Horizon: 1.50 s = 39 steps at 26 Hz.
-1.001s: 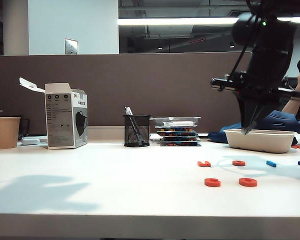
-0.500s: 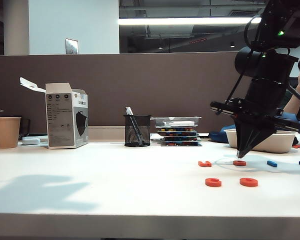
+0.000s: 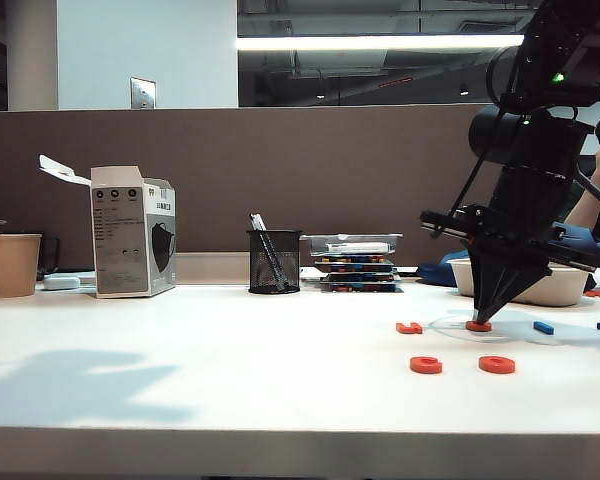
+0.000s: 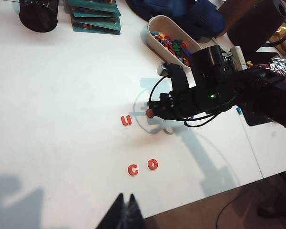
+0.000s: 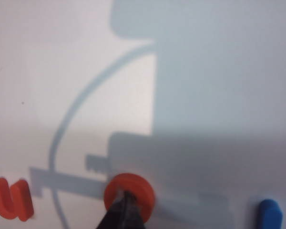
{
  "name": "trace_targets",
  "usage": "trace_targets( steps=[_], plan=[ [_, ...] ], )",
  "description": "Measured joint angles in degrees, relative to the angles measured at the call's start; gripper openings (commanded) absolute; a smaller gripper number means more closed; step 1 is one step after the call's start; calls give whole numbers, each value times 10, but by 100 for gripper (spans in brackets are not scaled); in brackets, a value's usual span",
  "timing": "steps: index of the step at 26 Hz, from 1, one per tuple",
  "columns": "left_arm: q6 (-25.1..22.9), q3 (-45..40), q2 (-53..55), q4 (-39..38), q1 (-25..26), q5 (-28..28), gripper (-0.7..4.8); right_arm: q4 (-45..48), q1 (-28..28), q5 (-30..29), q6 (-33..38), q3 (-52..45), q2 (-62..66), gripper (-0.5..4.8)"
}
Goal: Select the appropriate letters from the row of letter magnets placed on the table to arrange into the word "cool".
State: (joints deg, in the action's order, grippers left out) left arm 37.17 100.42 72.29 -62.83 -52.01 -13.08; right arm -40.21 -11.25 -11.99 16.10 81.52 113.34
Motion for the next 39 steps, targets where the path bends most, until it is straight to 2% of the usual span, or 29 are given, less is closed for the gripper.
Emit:
trace_targets(
  steps=[9, 11, 21, 30, 39],
  plan=[
    [0, 0, 0, 0, 0, 0, -3, -113, 0, -5, -34, 2, -7, -6],
    [0, 0, 0, 0, 0, 0, -3, -127, 0, 5, -38, -26, -30, -6],
    [0, 0, 0, 0, 0, 0, -3, -113, -1, 15, -33, -158, -130, -6],
    [0, 0, 0, 0, 0, 0, -3, -104, -32, 4, -17, -162, -132, -6],
    [0, 0, 0, 0, 0, 0, -3, -104, -33, 1, -9, -162, -132, -6]
  ],
)
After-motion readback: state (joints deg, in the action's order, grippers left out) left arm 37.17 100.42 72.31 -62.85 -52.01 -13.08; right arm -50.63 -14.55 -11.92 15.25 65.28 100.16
